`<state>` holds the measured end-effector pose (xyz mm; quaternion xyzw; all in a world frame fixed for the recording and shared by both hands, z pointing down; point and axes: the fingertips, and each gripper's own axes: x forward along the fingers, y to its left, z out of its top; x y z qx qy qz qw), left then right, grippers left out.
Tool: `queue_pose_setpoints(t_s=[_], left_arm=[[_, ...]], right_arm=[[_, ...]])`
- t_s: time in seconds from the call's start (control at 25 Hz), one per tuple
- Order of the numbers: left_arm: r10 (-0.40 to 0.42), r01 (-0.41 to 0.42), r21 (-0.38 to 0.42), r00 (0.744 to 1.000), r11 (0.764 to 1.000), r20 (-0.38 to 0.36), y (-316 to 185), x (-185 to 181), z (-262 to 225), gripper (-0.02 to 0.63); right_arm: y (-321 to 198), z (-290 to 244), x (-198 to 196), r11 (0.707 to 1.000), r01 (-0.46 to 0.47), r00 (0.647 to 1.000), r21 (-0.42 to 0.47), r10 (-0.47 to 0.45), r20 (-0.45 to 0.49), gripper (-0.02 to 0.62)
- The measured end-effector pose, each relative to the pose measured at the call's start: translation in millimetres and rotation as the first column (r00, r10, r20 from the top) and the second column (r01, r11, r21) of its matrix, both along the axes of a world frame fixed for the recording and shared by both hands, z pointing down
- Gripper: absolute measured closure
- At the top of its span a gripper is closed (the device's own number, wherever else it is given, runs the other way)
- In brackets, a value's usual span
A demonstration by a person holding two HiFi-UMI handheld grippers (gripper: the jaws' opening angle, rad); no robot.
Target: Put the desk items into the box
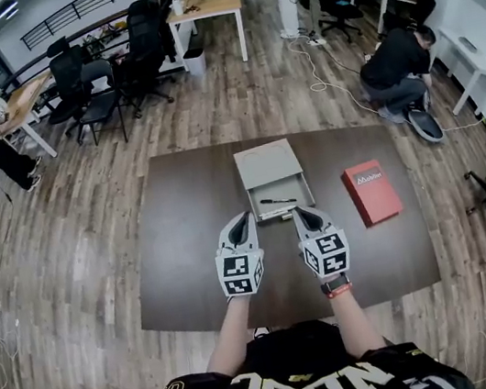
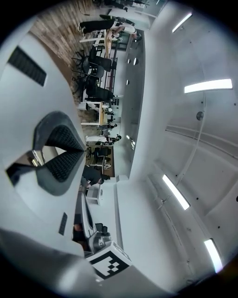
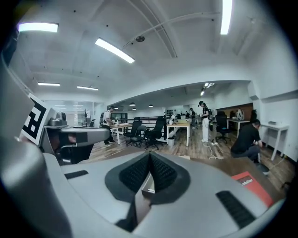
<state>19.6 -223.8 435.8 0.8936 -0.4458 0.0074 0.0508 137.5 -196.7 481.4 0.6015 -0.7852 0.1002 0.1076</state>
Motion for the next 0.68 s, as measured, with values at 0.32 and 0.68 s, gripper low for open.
queue_pose_setpoints(t_s=[0.32,0.68], left_arm=[[0.050,-0.050,0.020,0.999,0.999,0.015,20.7,-1.4,2.5,0.591],[0.086,-0.086,-0.005,0.996,0.996,0.040,19.0,3.5,18.2,0.589]], right_arm=[[13.6,4.1,16.1,0.998,-0.060,0.997,0.004,0.060,0.049,0.586],[15.9,12.0,14.4,0.999,-0.043,0.998,-0.012,0.043,0.049,0.586]])
